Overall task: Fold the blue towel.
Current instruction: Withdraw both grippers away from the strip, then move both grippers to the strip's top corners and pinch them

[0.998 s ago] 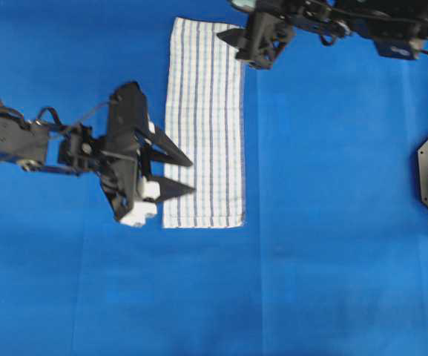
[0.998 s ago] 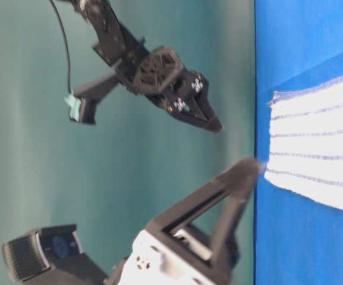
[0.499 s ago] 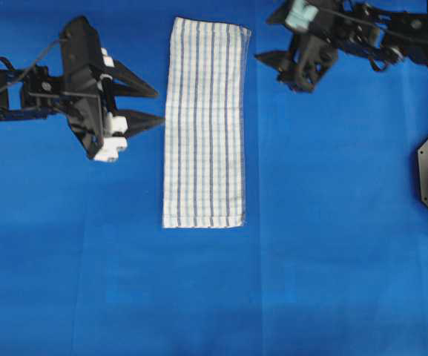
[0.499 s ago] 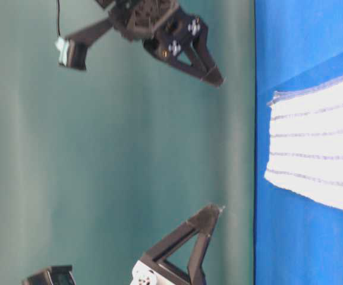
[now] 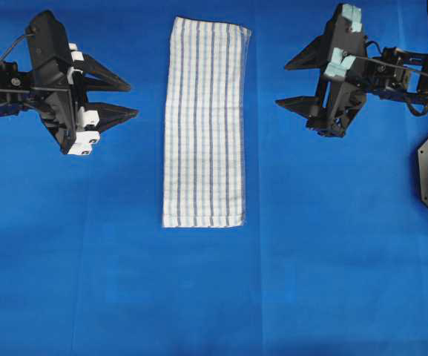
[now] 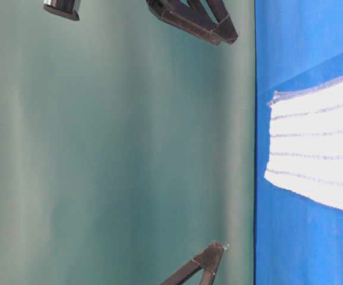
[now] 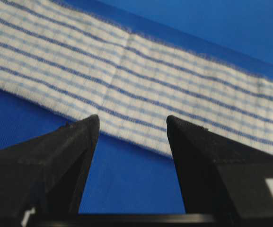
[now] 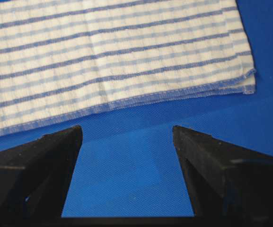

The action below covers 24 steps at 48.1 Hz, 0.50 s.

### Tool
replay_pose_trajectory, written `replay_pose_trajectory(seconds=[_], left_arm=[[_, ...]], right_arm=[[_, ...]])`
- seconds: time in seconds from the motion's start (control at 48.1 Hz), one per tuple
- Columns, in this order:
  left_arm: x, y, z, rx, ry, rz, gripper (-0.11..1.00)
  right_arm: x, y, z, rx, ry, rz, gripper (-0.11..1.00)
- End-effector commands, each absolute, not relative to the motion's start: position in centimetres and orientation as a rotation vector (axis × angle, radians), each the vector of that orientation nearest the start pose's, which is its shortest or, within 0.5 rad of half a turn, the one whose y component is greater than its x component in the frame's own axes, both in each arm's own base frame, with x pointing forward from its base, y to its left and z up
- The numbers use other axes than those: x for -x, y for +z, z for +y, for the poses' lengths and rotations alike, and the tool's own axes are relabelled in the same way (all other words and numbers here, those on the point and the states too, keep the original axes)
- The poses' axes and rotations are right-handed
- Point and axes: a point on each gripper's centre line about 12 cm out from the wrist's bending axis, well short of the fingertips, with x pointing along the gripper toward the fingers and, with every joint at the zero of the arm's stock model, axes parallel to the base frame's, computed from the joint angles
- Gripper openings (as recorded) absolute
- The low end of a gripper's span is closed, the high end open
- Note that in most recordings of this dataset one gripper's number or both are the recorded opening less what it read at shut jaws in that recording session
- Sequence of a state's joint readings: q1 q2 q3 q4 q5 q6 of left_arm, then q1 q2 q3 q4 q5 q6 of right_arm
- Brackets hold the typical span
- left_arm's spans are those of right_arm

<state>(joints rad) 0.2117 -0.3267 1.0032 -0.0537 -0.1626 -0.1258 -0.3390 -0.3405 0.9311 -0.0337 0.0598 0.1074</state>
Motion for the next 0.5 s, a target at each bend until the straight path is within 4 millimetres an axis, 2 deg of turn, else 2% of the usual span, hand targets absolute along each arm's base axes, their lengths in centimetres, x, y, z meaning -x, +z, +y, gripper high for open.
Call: replay_pose_trajectory(seconds=[0.0,0.229,0.478], left_arm=[[-29.3,19.2,6.5,0.224,0.261,0.463,0.52],[-30.1,19.4,7.4,0.217,0.281,0.458,0.52],[-32.1,19.3,11.8,0.177,0.374,0.468,0.52]], right_arm=[[-28.6,19.9,-10.0,-0.176,-0.351,0.600,0.84],[-29.3,19.9,-10.9,-0.181,-0.369,0.597,0.84],[-30.7,20.2,-15.5,-0.204,-0.475,0.545,0.84]])
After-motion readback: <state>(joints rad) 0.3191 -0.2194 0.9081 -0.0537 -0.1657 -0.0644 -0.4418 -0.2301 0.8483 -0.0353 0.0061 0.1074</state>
